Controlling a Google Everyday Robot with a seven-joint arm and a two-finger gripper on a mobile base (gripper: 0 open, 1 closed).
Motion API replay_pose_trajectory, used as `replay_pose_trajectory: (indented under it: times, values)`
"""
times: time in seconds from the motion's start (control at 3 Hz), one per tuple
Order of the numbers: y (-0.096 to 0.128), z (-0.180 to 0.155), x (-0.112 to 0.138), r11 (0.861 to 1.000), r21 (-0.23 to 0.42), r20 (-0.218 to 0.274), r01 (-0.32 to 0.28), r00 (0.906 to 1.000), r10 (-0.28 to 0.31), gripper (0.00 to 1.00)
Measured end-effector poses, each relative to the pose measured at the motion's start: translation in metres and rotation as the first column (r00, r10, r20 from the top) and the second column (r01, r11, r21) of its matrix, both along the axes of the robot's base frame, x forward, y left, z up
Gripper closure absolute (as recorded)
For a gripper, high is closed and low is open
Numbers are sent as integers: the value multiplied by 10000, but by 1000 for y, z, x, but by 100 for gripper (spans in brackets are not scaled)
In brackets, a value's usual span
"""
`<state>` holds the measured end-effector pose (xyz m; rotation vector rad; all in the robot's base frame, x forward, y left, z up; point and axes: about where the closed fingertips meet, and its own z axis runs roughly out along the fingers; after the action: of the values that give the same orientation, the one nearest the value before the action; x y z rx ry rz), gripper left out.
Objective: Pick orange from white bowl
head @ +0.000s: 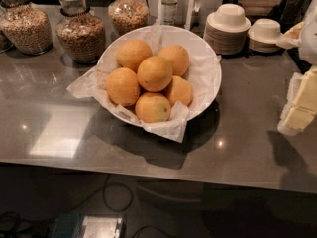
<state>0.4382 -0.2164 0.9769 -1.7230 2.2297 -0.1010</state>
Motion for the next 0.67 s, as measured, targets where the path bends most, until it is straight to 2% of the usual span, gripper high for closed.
replay_pose_trajectory:
  times: [0.33, 0.67]
  values:
    - [0, 0, 0, 10000, 3, -1, -5, 10000, 5, 0]
    - [12, -6, 14, 9981, 338, -107, -521, 9986, 525, 0]
